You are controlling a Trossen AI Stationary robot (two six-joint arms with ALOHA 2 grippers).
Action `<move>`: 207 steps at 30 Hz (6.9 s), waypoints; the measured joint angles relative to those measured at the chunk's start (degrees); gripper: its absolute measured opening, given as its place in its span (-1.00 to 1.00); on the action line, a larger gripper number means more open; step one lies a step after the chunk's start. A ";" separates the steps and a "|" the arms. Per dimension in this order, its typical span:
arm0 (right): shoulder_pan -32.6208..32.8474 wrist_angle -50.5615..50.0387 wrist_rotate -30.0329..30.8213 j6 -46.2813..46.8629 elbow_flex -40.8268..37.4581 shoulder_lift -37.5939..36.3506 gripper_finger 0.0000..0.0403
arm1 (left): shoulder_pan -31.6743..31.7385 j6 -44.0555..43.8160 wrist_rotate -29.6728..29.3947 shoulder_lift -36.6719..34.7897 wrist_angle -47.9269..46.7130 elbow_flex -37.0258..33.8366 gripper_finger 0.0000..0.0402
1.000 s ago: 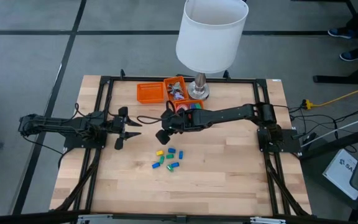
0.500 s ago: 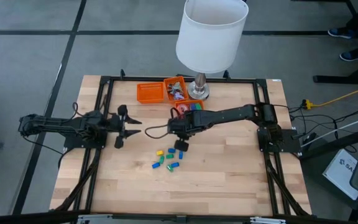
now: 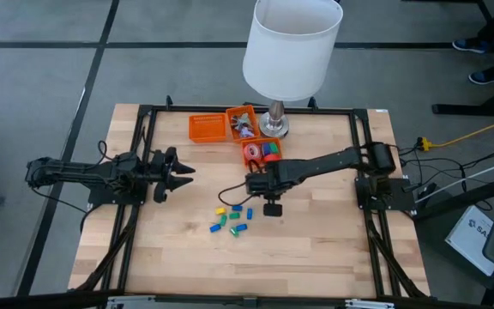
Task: Pick and place Stapler, Stapler remover, tape
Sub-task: Move the left orange basket to the middle of the table, then adjust the middle orange basket, then put the blue stapler into the bottom orange basket
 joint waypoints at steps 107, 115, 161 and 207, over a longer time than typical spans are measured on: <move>-1.18 29.14 0.02 1.15 -28.67 -25.18 -0.89 | -5.78 18.55 -2.13 77.46 -17.59 40.47 -0.98; -1.16 23.41 0.02 4.61 -28.61 -28.51 -0.89 | -4.01 22.85 -2.49 82.61 -17.95 47.77 -0.98; -14.82 51.76 7.14 18.67 -49.79 -31.25 -0.89 | -3.04 19.62 -7.69 64.16 -27.66 48.08 -0.43; -22.32 58.24 -1.51 18.99 -39.61 -20.68 -0.89 | -11.80 3.79 -25.95 24.31 -40.29 28.59 -0.45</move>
